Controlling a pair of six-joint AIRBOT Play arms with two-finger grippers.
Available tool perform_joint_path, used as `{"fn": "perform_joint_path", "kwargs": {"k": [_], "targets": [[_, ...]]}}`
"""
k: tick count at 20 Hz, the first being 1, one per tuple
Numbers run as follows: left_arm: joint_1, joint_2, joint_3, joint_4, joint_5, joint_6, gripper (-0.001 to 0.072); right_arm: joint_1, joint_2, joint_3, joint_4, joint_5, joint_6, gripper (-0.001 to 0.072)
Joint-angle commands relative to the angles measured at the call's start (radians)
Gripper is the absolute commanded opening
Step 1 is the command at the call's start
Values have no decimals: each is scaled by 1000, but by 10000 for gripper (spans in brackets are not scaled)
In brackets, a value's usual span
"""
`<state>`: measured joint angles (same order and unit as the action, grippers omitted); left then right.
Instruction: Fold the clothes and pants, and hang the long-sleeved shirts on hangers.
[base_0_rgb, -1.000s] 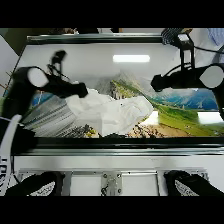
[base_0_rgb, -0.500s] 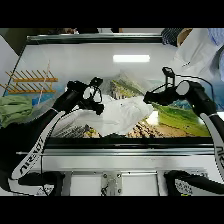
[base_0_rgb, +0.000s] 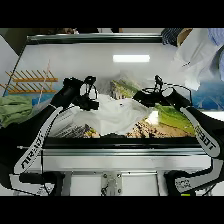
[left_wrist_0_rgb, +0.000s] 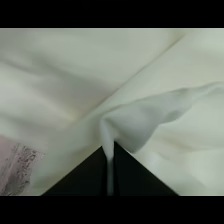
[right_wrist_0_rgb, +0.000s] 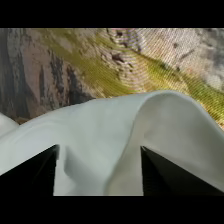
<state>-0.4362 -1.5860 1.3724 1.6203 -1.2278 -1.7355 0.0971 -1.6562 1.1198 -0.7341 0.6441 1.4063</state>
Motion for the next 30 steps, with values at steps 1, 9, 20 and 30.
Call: {"fn": "perform_joint_path", "kwargs": {"k": [1,9,20,30], "targets": [[6,42,2,1,1,0,20,1,-51,13,122,-37,-115,296],[72,415,301,-3,9,3,19,-21,340,363,-121,282,-230,35],[-173,758,658,-47,412,19,19,-21,964,597,-138,41,-39,34],[222,415,589,-136,174,-96,19,-20,663,597,-259,230,225,34]]}}
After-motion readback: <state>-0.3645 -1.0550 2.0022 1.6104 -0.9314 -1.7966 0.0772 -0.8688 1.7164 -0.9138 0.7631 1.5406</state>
